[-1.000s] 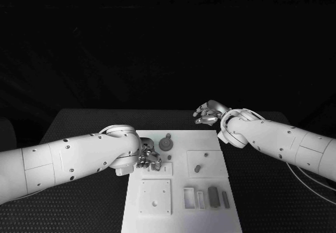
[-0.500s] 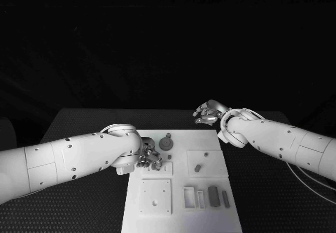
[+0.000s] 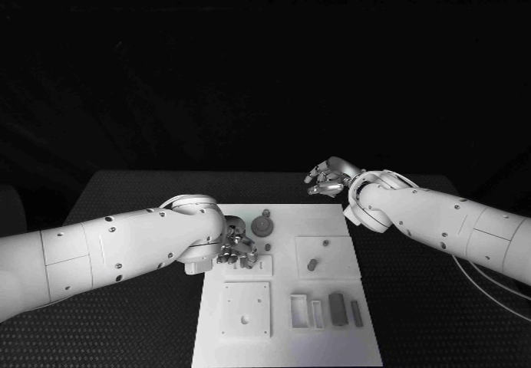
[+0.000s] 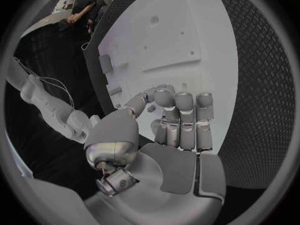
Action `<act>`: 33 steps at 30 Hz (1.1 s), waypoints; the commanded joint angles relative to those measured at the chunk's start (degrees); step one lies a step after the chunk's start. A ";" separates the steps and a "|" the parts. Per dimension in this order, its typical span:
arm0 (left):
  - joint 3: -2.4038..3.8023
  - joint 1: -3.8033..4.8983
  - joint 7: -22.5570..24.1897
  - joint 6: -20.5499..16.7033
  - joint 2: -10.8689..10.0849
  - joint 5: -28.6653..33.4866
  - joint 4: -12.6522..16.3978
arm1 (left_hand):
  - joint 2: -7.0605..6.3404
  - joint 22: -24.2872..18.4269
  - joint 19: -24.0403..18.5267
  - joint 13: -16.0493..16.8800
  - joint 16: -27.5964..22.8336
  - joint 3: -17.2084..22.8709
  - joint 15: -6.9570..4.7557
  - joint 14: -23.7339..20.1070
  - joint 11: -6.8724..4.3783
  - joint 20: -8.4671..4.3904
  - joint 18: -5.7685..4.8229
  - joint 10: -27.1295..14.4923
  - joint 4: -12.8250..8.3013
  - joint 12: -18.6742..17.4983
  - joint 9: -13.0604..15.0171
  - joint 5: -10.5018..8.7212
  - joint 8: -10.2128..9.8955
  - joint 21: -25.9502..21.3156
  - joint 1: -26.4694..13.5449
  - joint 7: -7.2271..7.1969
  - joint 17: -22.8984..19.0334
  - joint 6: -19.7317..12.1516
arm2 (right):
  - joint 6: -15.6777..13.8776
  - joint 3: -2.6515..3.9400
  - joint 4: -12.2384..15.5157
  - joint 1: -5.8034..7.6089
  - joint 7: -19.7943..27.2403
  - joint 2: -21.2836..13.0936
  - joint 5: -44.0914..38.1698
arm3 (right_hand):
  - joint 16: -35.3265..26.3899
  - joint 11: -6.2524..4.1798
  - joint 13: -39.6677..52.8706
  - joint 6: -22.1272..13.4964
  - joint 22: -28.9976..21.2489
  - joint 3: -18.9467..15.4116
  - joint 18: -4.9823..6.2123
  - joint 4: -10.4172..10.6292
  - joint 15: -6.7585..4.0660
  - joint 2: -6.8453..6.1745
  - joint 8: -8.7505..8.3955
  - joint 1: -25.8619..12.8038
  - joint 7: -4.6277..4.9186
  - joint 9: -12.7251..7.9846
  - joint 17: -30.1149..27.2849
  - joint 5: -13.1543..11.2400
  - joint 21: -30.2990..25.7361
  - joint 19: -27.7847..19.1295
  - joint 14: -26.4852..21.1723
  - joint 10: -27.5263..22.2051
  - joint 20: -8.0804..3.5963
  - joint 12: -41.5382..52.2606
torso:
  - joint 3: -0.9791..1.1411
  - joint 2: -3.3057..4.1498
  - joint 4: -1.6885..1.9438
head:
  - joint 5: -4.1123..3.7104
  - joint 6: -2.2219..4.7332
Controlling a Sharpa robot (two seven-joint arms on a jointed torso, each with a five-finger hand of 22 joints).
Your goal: Assemble the parts on the task board
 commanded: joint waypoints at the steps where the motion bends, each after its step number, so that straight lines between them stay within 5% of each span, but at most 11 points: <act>1: -0.08 -0.07 0.21 1.23 0.48 0.11 0.07 | 0.48 -0.08 0.20 -0.07 0.36 0.16 -2.37 -0.80 -2.34 -8.27 0.36 -1.74 0.32 0.38 -0.09 -0.45 -0.08 0.36 -0.09 -6.08 -0.12 8.94 | 0.88 0.02 0.12 -0.02 0.40 0.04 -0.08 | 0.12 -0.12 -0.08 -0.30 0.06 0.42 1.79 -0.04 0.05 0.41 0.15 0.35 0.76 -0.08 -0.07 0.28 -0.39 0.14 -0.43 -0.06 -0.07 0.29 | 0.01 0.01 0.03 | -0.06 0.01; 16: -0.08 -0.28 0.21 1.76 1.16 0.33 -0.67 | 1.72 -0.98 0.14 -0.75 1.10 0.28 -2.42 -0.98 -2.31 -8.35 0.31 -1.69 1.07 0.57 0.51 -3.83 -0.77 0.70 -2.41 -6.06 -1.56 9.24 | 1.21 0.02 0.48 -0.02 0.44 0.01 -0.11 | 0.13 -0.12 -0.14 -0.30 0.07 0.49 1.79 -0.05 0.05 0.51 0.15 0.38 0.76 -0.09 -0.09 0.34 -0.41 0.13 -0.45 -0.07 -0.07 0.32 | 0.00 0.01 0.00 | -0.03 -0.22; 33: -0.07 -0.46 0.11 2.51 1.46 0.27 -0.94 | 2.66 -1.28 0.03 -0.96 1.39 0.53 -2.43 -1.06 -2.33 -8.37 0.29 -1.71 1.51 0.66 0.73 -4.51 -1.01 0.84 -3.10 -6.08 -2.05 9.38 | 1.41 0.02 0.66 -0.02 0.49 -0.06 -0.25 | 0.14 -0.12 -0.22 -0.30 0.09 0.58 1.79 -0.04 0.05 0.56 0.15 0.35 0.77 -0.10 -0.12 0.73 -0.43 0.12 -0.47 -0.07 -0.05 0.38 | 0.00 -0.01 -0.01 | -0.17 -0.49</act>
